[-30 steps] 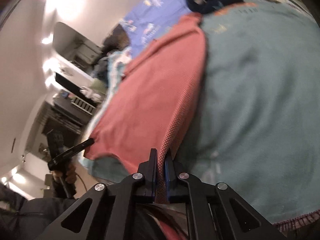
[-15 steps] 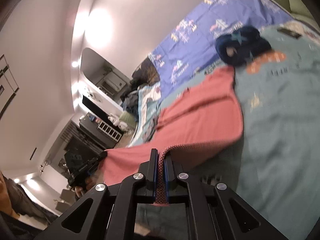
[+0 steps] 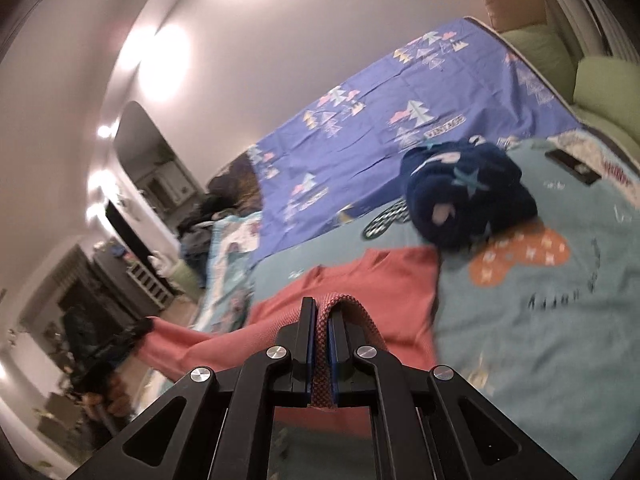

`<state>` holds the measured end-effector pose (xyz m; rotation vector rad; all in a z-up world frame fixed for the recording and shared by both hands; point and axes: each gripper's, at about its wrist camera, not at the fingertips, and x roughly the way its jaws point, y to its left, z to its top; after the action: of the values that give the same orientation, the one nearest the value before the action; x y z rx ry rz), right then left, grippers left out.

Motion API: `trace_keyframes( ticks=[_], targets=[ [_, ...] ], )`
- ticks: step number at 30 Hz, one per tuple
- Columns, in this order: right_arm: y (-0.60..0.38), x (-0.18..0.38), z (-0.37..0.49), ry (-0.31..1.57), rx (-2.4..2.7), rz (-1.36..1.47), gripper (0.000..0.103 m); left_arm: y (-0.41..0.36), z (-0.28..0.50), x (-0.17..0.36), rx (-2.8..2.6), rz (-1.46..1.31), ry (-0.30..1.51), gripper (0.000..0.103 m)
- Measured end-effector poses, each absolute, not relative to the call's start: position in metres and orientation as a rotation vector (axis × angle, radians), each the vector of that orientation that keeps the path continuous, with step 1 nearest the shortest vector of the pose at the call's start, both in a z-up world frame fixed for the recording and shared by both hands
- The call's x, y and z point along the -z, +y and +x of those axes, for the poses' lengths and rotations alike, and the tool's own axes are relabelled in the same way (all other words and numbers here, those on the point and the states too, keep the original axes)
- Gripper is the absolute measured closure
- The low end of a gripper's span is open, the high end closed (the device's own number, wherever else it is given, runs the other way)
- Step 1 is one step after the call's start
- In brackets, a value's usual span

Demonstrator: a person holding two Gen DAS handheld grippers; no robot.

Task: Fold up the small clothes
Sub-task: 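Grasp the shirt hem with both grippers and lift toward the collar, then lay the hem over the collar and open both grippers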

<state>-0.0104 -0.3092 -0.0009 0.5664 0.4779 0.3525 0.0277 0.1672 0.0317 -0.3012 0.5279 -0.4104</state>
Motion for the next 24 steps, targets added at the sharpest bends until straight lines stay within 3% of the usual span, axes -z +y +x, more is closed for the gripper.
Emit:
trace_keyframes(
  ticks=[15, 24],
  targets=[
    [-0.322, 0.034, 0.120, 0.573, -0.243, 0.574, 0.098, 0.146, 0.161, 0.010, 0.338, -0.333, 0.667, 0.096],
    [-0.318, 0.093, 0.201, 0.756, -0.162, 0.536, 0.097, 0.134, 0.226, 0.067, 0.238, -0.267, 0.766, 0.094]
  ],
)
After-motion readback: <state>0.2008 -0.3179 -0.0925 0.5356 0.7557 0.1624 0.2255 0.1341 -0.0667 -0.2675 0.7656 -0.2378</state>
